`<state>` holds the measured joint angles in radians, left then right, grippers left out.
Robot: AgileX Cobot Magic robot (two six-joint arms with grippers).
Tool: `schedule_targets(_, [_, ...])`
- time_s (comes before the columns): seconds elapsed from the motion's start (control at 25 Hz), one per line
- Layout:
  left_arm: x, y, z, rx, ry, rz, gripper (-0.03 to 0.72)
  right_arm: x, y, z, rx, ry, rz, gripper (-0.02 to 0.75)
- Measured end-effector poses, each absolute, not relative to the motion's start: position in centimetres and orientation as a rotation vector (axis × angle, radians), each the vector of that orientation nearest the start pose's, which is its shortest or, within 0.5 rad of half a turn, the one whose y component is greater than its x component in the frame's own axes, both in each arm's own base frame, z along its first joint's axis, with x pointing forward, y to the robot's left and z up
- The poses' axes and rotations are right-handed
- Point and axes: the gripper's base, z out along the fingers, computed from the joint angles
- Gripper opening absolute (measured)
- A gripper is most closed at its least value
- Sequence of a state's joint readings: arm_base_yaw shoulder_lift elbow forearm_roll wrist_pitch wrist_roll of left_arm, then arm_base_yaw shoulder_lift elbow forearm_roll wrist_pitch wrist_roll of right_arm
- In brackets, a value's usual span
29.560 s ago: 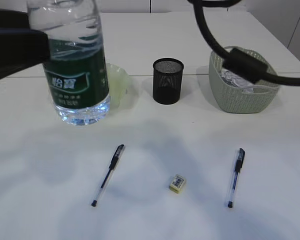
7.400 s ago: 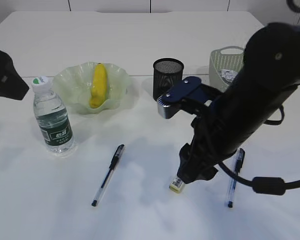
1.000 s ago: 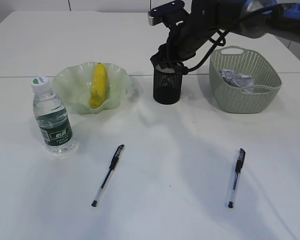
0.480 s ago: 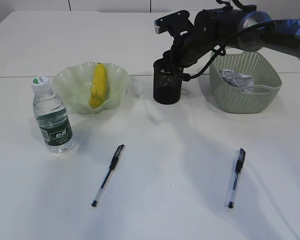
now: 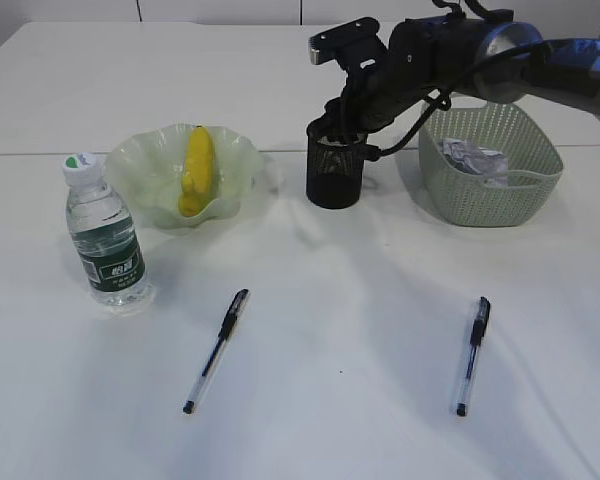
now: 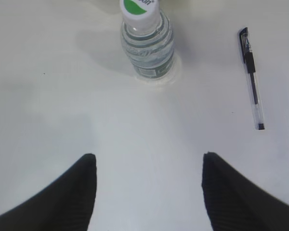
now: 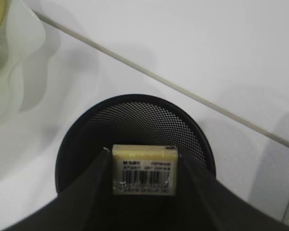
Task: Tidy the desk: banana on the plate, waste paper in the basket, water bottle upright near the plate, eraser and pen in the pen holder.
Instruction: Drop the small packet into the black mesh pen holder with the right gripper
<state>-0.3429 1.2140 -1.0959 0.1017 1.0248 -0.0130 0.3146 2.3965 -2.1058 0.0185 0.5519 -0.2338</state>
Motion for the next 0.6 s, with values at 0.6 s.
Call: schedule_targets(0.6, [22.27,-7.11,33.65,0.469,2.575,0.008,0.486,52.21,17.09,19.39,-0.618,2.253,0.061,0.370])
